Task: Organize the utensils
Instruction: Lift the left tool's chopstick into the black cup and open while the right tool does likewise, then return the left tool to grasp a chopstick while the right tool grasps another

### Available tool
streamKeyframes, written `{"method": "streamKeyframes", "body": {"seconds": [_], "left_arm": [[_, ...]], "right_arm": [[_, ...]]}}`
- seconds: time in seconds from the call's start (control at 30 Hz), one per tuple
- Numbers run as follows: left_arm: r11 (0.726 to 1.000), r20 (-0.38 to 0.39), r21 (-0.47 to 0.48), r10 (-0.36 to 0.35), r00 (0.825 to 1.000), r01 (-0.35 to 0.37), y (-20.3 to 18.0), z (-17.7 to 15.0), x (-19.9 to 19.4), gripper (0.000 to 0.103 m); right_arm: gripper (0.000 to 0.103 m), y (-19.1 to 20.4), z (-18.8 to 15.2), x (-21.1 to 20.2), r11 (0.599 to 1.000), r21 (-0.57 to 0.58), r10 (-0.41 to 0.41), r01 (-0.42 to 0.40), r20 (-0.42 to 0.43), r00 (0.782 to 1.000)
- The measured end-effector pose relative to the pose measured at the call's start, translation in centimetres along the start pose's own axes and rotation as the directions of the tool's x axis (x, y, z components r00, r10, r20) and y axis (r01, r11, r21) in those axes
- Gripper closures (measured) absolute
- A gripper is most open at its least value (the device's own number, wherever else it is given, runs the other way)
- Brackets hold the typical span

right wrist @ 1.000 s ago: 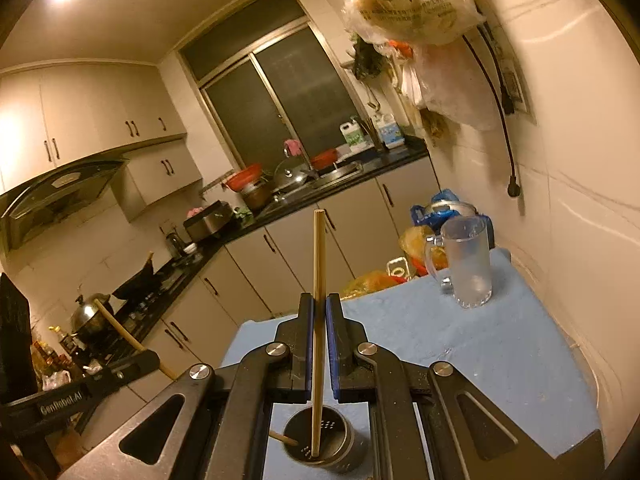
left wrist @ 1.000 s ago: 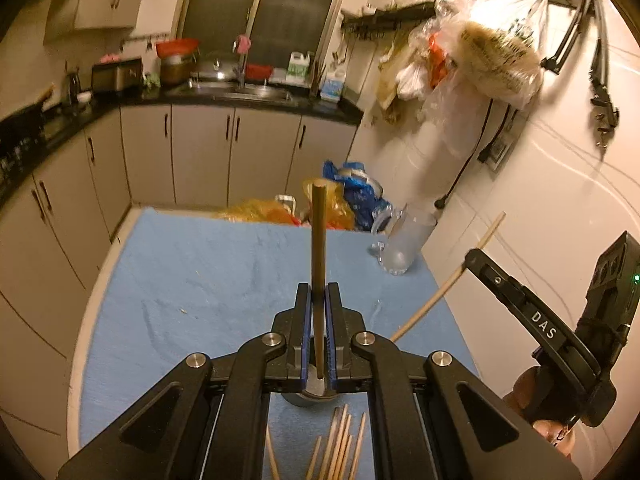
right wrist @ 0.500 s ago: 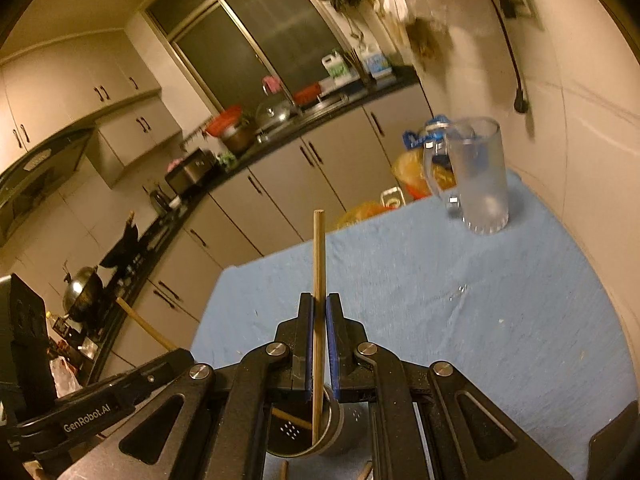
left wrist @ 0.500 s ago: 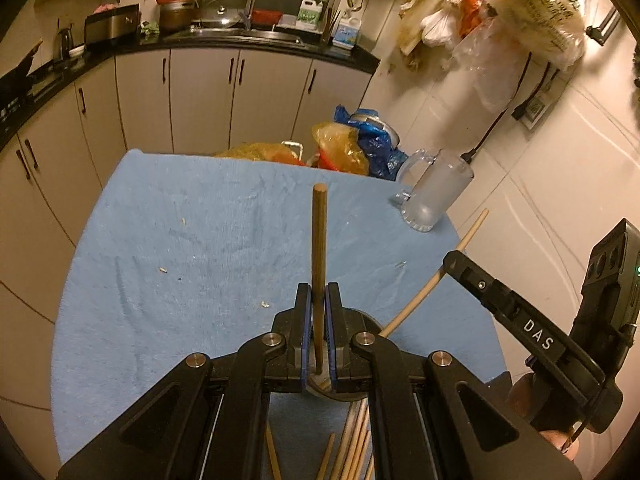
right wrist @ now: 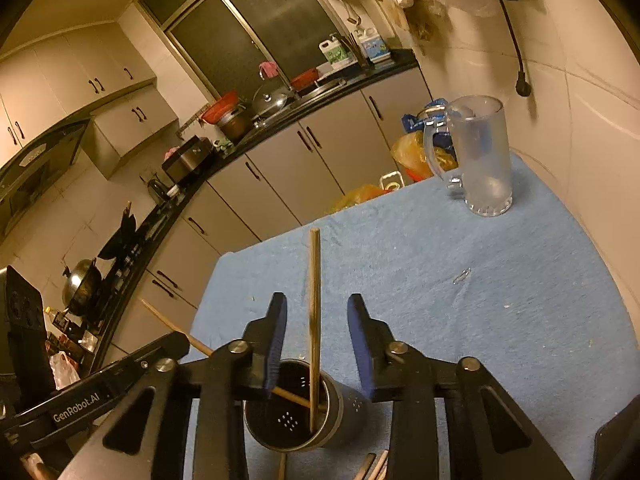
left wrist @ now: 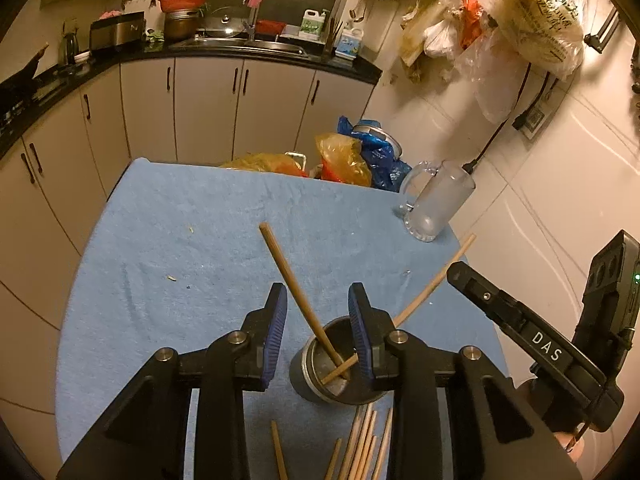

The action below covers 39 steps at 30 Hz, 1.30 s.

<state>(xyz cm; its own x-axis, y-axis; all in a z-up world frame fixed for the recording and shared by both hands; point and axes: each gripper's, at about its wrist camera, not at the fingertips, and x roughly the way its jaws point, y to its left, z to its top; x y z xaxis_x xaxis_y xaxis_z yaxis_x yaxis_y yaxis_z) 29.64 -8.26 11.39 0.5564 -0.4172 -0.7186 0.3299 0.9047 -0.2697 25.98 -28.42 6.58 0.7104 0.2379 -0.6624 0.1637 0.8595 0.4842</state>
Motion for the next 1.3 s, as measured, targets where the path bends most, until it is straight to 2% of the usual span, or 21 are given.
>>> {"method": "streamKeyframes", "body": {"seconds": [0.33, 0.63, 0.83, 1.0, 1.1, 1.3], "left_arm": [[1.000, 0.056, 0.028, -0.001, 0.998, 0.000, -0.5, -2.0, -4.5, 0.073], [1.000, 0.046, 0.024, 0.003, 0.999, -0.004, 0.6, -6.2, -6.9, 0.071], [0.999, -0.027, -0.015, 0.028, 0.999, -0.028, 3.1, -11.5, -6.4, 0.071], [0.998, -0.107, -0.046, 0.048, 0.993, -0.053, 4.8, -16.5, -5.1, 0.071], [0.996, -0.138, -0.064, 0.049, 0.989, -0.058, 5.8, -19.2, -4.5, 0.071], [0.994, -0.198, -0.084, 0.053, 0.979, -0.071, 6.6, -21.5, -2.9, 0.071]], "right_arm": [[0.069, 0.9, -1.7, -4.4, 1.000, -0.027, 0.009, -0.008, 0.039, 0.999], [0.068, 0.3, -5.8, -6.5, 0.999, -0.040, 0.010, -0.010, -0.004, 1.000], [0.068, -0.6, -10.7, -6.9, 0.997, -0.070, -0.022, 0.017, -0.061, 0.998], [0.068, -2.4, -14.7, -7.6, 0.998, -0.063, 0.000, -0.008, -0.128, 0.992], [0.068, -3.2, -17.2, -8.2, 0.997, -0.070, -0.054, 0.044, -0.137, 0.989], [0.068, -3.9, -20.4, -7.0, 0.996, -0.065, -0.078, 0.065, -0.230, 0.970]]}}
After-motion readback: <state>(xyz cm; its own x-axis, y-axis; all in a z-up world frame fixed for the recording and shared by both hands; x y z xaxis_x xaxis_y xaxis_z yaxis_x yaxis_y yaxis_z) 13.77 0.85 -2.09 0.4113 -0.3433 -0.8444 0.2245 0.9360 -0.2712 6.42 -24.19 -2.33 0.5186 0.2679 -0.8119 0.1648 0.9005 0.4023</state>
